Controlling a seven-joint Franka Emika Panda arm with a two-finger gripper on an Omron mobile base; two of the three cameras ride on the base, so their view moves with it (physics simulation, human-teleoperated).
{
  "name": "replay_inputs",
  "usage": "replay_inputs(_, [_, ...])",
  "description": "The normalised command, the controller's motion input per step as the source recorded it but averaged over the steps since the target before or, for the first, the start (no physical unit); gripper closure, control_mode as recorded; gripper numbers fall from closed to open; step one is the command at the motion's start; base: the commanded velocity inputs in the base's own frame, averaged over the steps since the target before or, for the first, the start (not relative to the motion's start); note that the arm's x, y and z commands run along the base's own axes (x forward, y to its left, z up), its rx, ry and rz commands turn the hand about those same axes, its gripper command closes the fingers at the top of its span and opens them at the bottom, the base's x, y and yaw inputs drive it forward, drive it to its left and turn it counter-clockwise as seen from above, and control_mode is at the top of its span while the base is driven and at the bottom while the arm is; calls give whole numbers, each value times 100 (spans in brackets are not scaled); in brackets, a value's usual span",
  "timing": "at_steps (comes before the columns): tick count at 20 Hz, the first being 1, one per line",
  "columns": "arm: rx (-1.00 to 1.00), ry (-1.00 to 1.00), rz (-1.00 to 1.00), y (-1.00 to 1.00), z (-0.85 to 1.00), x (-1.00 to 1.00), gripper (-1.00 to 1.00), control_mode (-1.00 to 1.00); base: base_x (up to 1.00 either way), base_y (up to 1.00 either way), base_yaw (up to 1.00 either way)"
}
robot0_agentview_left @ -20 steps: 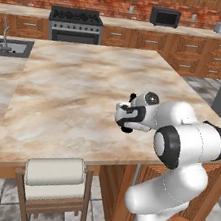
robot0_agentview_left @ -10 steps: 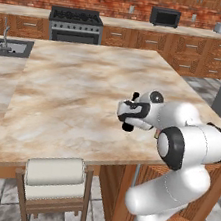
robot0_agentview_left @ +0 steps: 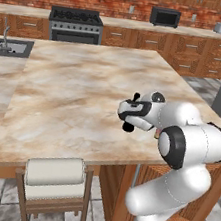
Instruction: Place the large bottle from the dining counter next to the other large bottle outside the sink, and place the small bottle from the dining counter next to the other small bottle inside the sink.
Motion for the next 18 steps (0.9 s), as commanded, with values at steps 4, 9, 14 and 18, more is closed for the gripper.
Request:
replay_inputs(4, [0, 0, 0, 0, 0, 0, 100, 100, -20, 0, 0])
replay_inputs(9, [0, 0, 0, 0, 0, 0, 100, 100, -51, 0, 0])
replay_inputs(14, [0, 0, 0, 0, 0, 0, 100, 100, -70, 2, 0])
replay_inputs(18, [0, 0, 0, 0, 0, 0, 100, 100, -90, 6, 0])
